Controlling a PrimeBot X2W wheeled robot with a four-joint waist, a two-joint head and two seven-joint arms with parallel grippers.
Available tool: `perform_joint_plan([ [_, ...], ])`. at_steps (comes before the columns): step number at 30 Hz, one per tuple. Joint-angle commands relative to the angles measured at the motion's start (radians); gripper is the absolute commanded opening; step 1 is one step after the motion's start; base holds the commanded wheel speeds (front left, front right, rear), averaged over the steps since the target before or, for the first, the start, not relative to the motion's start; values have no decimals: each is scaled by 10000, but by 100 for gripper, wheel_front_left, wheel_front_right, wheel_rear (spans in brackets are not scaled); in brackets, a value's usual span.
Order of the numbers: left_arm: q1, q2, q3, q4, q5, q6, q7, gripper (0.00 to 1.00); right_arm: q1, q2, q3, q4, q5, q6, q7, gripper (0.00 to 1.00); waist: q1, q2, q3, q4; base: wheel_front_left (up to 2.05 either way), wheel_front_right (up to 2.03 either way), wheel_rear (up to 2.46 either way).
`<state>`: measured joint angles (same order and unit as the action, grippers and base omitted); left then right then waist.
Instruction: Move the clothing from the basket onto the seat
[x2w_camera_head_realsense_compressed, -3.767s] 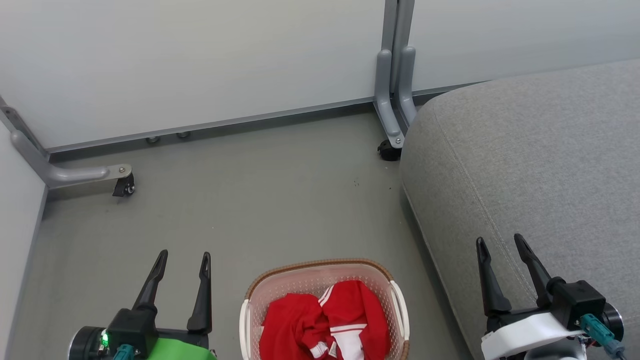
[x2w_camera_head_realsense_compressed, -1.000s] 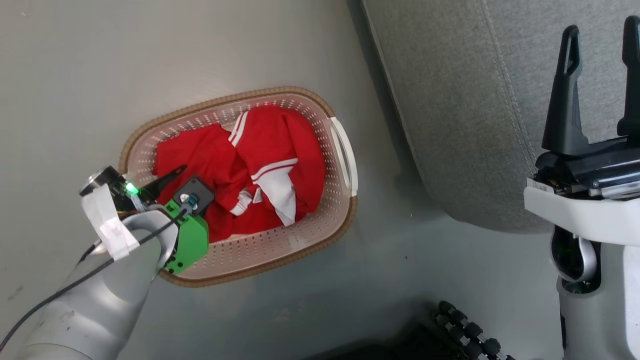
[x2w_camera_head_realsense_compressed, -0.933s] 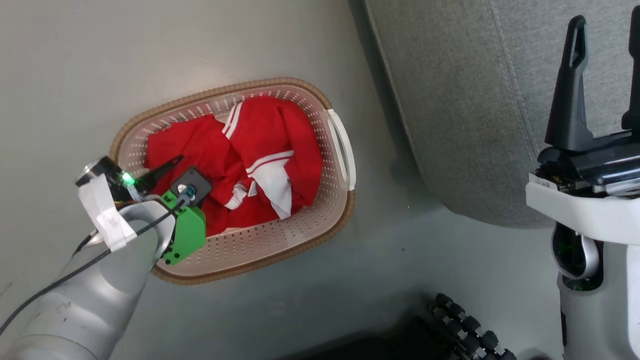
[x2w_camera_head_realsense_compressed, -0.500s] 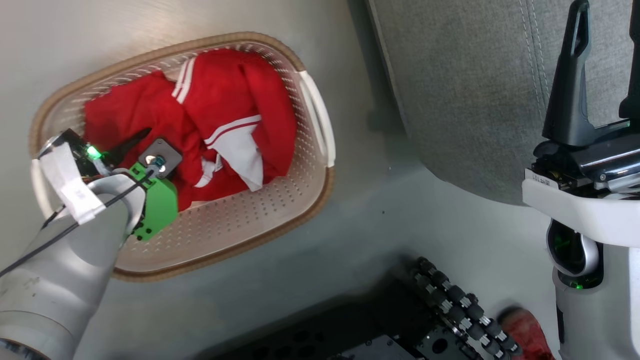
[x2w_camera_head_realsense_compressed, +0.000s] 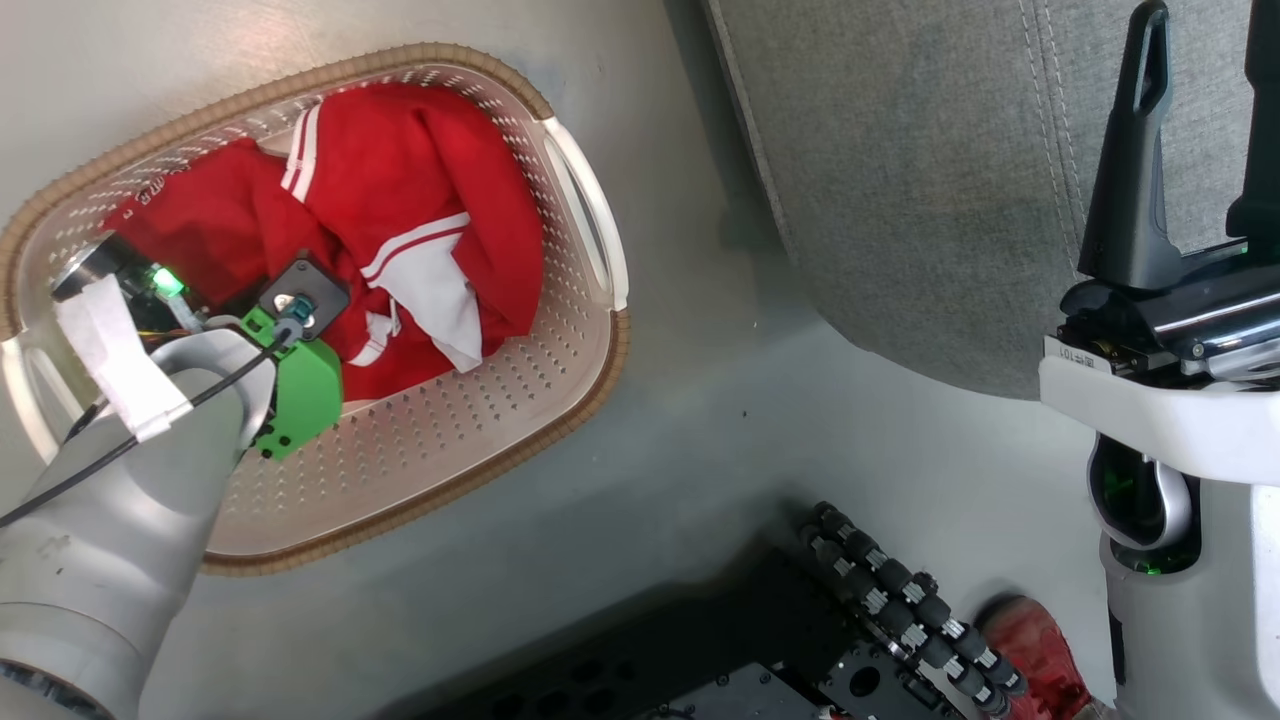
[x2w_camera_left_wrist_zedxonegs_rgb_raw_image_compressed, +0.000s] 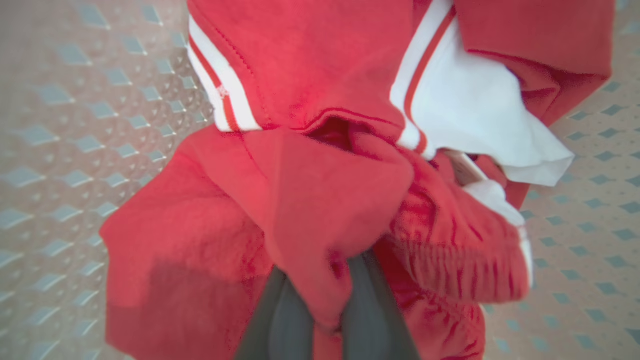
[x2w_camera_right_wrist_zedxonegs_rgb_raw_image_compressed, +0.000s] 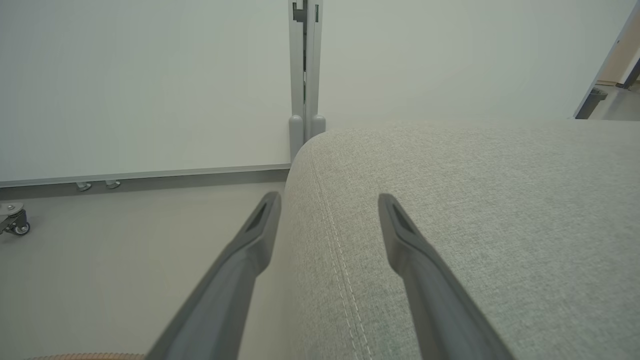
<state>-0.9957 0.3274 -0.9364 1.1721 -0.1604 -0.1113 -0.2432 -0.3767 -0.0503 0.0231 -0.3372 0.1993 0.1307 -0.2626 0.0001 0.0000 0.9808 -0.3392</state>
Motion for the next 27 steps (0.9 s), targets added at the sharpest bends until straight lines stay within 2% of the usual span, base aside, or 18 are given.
perform_joint_plan([
  [1, -161, -60, -20, -41, 90, 67, -72, 0, -166, 0, -5, 51, -14, 1, -35, 100, -1, 0, -165, 106, 0, 0, 0],
  [7, 159, -299, 20, -434, -107, 198, -214, 0, -139, -3, -82, 267, -94, 1, -34, 100, -1, 0, -891, 379, 0, 0, 0],
  [11, 573, -411, 321, -1173, -525, 192, -225, 0, 20, -5, -26, 465, -400, 1, -34, 100, -1, 0, -1663, 594, 0, 0, 0],
  [21, 2585, -409, 1357, -3503, -1432, 154, -230, 0, 910, -11, -192, 1208, -1006, 1, -35, 100, -1, 0, -4131, 1285, 0, 0, 0],
  [27, 4024, -630, 2057, -4595, -1813, 364, -223, 0, 1600, -13, -247, 1574, -1301, 1, -35, 100, -1, 0, -5672, 1669, 0, 0, 0],
])
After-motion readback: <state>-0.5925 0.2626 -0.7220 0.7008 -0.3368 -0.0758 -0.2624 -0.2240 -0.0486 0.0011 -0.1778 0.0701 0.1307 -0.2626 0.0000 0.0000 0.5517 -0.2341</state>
